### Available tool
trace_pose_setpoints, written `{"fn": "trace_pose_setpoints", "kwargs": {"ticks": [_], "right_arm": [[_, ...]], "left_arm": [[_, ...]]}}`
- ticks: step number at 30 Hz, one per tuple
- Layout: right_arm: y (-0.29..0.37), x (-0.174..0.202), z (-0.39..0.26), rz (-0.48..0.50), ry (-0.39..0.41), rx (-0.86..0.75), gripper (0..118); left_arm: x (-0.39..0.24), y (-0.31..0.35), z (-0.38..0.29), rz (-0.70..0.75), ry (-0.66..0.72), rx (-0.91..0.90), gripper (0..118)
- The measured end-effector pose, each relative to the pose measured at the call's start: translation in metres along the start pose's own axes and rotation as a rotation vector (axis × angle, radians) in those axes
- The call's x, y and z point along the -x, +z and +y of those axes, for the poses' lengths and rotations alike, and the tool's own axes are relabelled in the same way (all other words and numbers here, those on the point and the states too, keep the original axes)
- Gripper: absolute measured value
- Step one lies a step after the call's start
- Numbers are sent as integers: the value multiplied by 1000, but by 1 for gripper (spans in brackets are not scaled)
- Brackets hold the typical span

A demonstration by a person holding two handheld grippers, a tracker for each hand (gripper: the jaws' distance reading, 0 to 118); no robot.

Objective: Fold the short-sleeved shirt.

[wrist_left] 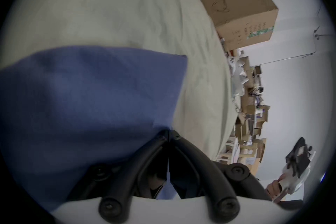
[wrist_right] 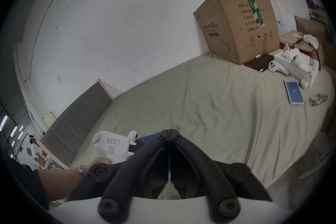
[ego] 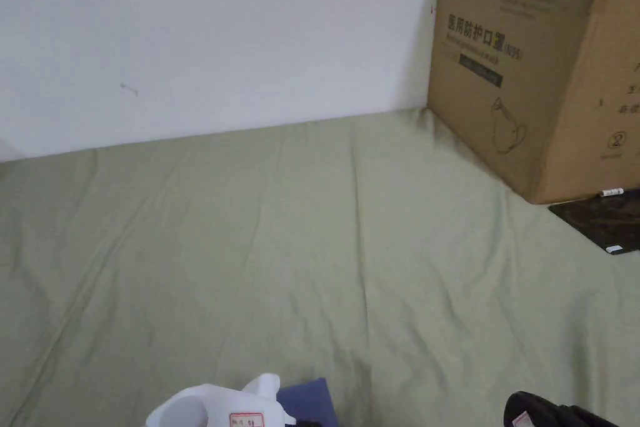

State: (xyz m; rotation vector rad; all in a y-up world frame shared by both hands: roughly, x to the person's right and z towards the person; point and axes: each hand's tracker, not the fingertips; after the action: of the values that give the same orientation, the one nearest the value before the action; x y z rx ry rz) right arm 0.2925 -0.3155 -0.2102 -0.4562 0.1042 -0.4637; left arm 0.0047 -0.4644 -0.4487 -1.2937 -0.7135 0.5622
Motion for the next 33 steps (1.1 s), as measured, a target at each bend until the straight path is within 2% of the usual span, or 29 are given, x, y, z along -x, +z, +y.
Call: {"fn": "trace_pose_setpoints", "kwargs": {"ticks": [4,8,10,12,13,15,16,18,20,22,24,27,30,33], "right_arm": [[-10,3,-7,30,-54,31,0],[-8,20,4,70,-32,-9,0],[-1,33,16,87,27,-73,0],[8,50,30,100,118,-178,0],[13,59,36,102,172,-239,0],[20,78,43,39,302,-391,0],[23,84,44,75,340,-465,0],[23,92,45,93,363,-542,0],[18,95,41,7,364,-574,0],[12,91,32,-11,337,-552,0],[5,83,19,-69,309,-492,0],[3,73,10,-67,247,-378,0],[6,71,16,-62,276,-364,0],[12,72,26,6,257,-387,0]], "left_arm": [[-16,39,-25,-10,-147,-139,3],[-49,125,-62,96,-287,-504,3],[-68,168,-77,175,-365,-697,3],[-87,213,-99,301,-461,-879,3],[-95,229,-108,355,-489,-963,3],[-112,257,-125,443,-519,-1094,3],[-116,266,-132,488,-534,-1138,3],[-119,277,-144,574,-598,-1188,3],[-113,279,-157,654,-656,-1238,3],[-108,274,-171,725,-668,-1277,3],[-98,266,-183,752,-624,-1303,3],[-89,264,-194,724,-538,-1273,3],[-84,266,-196,717,-541,-1275,3],[-84,269,-190,715,-552,-1261,3]]}}
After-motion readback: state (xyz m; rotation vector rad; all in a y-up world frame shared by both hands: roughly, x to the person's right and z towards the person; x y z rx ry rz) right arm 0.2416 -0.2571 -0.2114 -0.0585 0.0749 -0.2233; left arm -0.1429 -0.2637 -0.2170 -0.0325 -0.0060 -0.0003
